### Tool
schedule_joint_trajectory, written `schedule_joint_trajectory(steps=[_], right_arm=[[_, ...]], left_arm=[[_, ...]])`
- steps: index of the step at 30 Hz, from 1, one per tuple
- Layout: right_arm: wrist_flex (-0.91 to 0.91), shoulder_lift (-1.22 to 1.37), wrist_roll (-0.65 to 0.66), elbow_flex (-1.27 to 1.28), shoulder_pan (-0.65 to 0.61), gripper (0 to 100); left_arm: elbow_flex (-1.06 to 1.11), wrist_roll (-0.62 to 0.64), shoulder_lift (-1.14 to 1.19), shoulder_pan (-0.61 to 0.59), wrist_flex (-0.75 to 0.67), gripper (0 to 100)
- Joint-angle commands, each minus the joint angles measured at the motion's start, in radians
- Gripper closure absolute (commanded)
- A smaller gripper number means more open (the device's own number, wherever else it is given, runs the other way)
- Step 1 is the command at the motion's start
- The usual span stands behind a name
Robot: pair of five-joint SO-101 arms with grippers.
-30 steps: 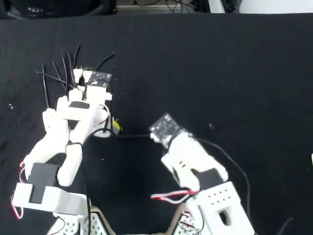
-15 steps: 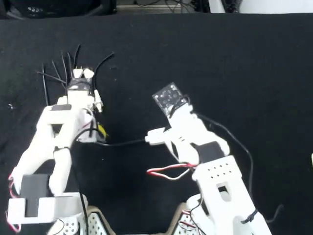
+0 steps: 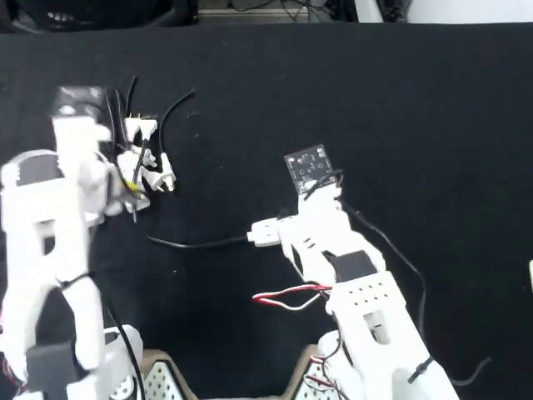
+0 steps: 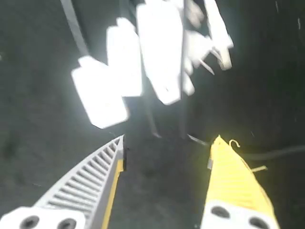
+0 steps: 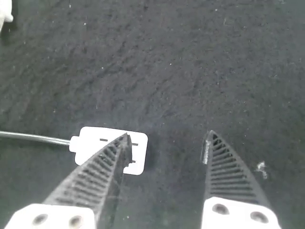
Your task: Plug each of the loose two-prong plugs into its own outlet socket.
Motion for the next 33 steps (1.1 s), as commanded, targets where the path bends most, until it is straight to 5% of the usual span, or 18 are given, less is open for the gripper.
schedule_joint_trajectory(steps=[1, 11, 24, 30, 33], right_arm=[[-0.031, 0.01, -0.008, -0.007, 0.025, 76.9], [-0.031, 0.01, -0.006, 0.004, 0.023, 76.9], [-0.029, 0.01, -0.006, 0.005, 0.023, 76.9], [-0.029, 0.01, -0.006, 0.005, 0.025, 76.9], [-0.028, 0.01, -0.006, 0.005, 0.025, 76.9]], left_arm=[[-0.308, -0.054, 0.169, -0.058, 0.08, 71], [-0.684, -0.052, 0.657, 0.056, 0.176, 71], [-0.723, -0.049, 0.793, 0.071, 0.201, 71], [-0.739, -0.049, 0.809, 0.088, 0.204, 98], [-0.714, -0.051, 0.844, 0.088, 0.206, 93]])
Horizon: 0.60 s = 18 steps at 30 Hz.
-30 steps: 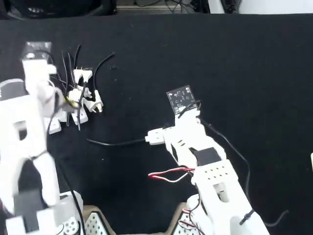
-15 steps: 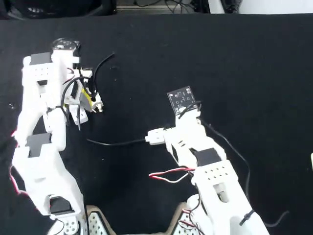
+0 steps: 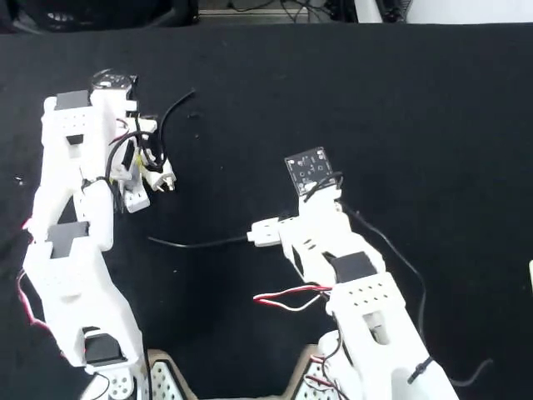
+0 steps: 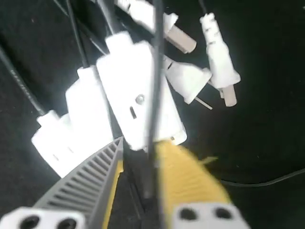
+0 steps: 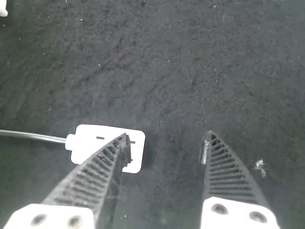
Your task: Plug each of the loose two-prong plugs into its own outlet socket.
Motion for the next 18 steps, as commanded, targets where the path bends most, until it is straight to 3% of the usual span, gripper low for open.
schedule_joint_trajectory(steps=[1, 8, 12, 18], right_arm=[[-0.02, 0.01, -0.006, -0.008, 0.018, 76.9], [-0.018, 0.01, -0.006, -0.008, 0.018, 76.9], [-0.023, 0.01, -0.006, -0.008, 0.018, 76.9], [-0.02, 0.005, -0.006, -0.008, 0.023, 76.9]], left_arm=[[-0.022, -0.008, 0.028, 0.013, 0.0, 94], [-0.036, -0.006, 0.023, 0.012, 0.012, 97], [-0.136, -0.006, -0.084, 0.025, 0.117, 97], [-0.28, -0.006, -0.207, 0.105, 0.144, 97]])
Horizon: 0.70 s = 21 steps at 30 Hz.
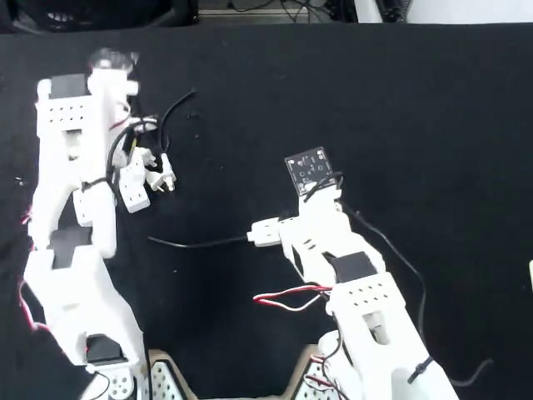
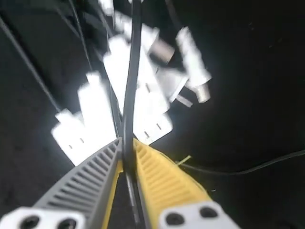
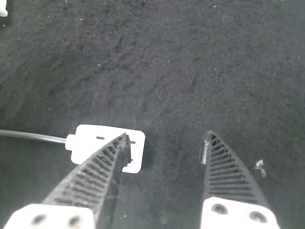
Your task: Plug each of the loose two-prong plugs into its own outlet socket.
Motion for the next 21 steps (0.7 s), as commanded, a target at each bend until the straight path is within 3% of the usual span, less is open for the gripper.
schedule_joint_trajectory(steps=[1, 14, 18, 21], right_arm=[[-0.02, 0.005, -0.009, -0.008, 0.029, 76.9], [-0.08, 0.004, -0.137, -0.016, 0.305, 76.9], [-0.08, 0.004, -0.133, -0.015, 0.304, 76.9], [-0.08, 0.004, -0.132, -0.015, 0.304, 76.9]], left_arm=[[-0.13, -0.005, -0.118, 0.09, 0.017, 97], [-0.34, 0.055, -0.126, 0.446, 0.017, 97], [-0.394, 0.055, -0.127, 0.476, 0.025, 97], [-0.372, 0.057, -0.117, 0.43, 0.026, 97]])
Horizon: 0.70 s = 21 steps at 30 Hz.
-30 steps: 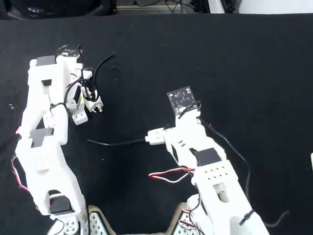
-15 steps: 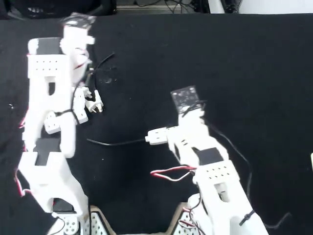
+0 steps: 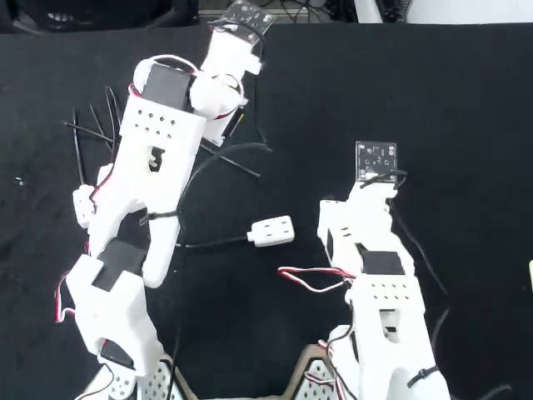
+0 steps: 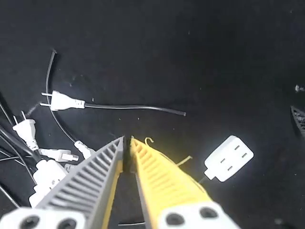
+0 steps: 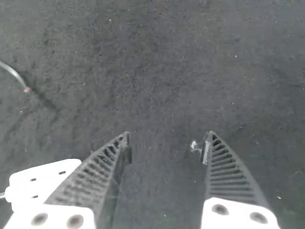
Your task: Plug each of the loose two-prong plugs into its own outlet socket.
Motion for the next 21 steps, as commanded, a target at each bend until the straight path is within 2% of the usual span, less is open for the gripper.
schedule_joint_trajectory(steps=[1, 3, 5, 9, 12, 15, 18, 21], right_arm=[[-0.02, 0.004, -0.006, -0.016, 0.023, 76.9], [-0.018, 0.004, -0.002, -0.016, 0.02, 76.8], [-0.017, 0.004, 0.008, -0.018, -0.009, 76.6], [0.106, 0.016, 0.183, -0.133, -0.086, 76.5], [0.285, 0.085, 0.262, -0.297, -0.18, 76.5], [0.373, 0.205, 0.342, -0.432, -0.29, 76.6], [0.368, 0.311, 0.396, -0.519, -0.356, 76.8], [0.339, 0.367, 0.408, -0.549, -0.399, 76.9]], left_arm=[[-0.005, 0.009, -0.046, -0.058, 0.006, 97], [0.088, 0.009, -0.032, -0.101, -0.005, 96], [0.174, 0.014, -0.018, -0.14, -0.006, 90], [0.285, 0.08, -0.038, -0.251, -0.002, 78], [0.384, 0.052, -0.117, -0.323, -0.008, 78], [0.553, 0.04, -0.235, -0.371, -0.015, 78], [0.808, 0.043, -0.364, -0.42, -0.118, 78], [1.067, 0.068, -0.496, -0.443, -0.354, 78]])
